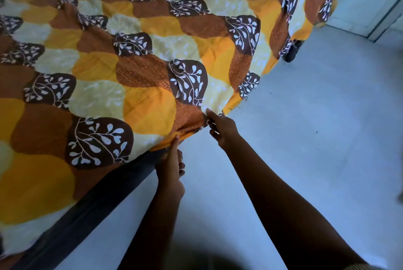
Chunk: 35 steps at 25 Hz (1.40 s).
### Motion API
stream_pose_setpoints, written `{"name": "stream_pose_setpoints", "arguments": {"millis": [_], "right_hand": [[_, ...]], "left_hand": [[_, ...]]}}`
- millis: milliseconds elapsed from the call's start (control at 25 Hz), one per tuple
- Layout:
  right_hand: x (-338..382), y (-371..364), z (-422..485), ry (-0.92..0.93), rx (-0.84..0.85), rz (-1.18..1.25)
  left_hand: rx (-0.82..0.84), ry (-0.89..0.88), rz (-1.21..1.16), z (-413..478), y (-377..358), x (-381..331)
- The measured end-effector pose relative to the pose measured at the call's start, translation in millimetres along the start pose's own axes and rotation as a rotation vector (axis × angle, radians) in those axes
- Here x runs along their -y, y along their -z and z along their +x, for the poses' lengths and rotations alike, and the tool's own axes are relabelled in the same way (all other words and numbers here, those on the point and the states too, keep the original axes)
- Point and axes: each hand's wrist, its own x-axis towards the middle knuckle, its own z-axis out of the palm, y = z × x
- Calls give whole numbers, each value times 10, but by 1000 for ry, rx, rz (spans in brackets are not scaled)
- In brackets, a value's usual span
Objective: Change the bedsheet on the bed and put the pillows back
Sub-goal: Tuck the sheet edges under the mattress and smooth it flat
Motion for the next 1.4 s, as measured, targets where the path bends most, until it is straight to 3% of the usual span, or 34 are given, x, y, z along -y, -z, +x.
{"name": "stream_pose_setpoints", "arguments": {"millis": [80, 240, 360, 520, 720, 880, 1040, 1160, 1400], "right_hand": [[-43, 44, 78, 15, -16, -21], [-81, 10, 136, 28, 7, 60], [-58, -11, 73, 30, 104, 240], [-7, 19, -69, -34, 349, 563], [137, -186, -101, -13, 487, 517], [288, -550, -24, -22, 503, 418], [267, -389, -35, -10, 396, 408], [18, -217, -235, -67, 383, 457], [-193, -514, -382, -138, 532, 462]], "left_hand": [[118, -107, -184, -220, 0, -76], [271, -55, -781, -172, -96, -275], [325, -59, -946, 4, -87, -263], [490, -101, -1030, 93, -64, -220], [678, -157, -1073, 212, 21, -190], [659, -124, -1024, 180, 14, -198], [457, -131, -901, 46, 144, -106], [468, -181, -968, 37, 354, -64], [534, -228, -959, 145, 478, -71]]}}
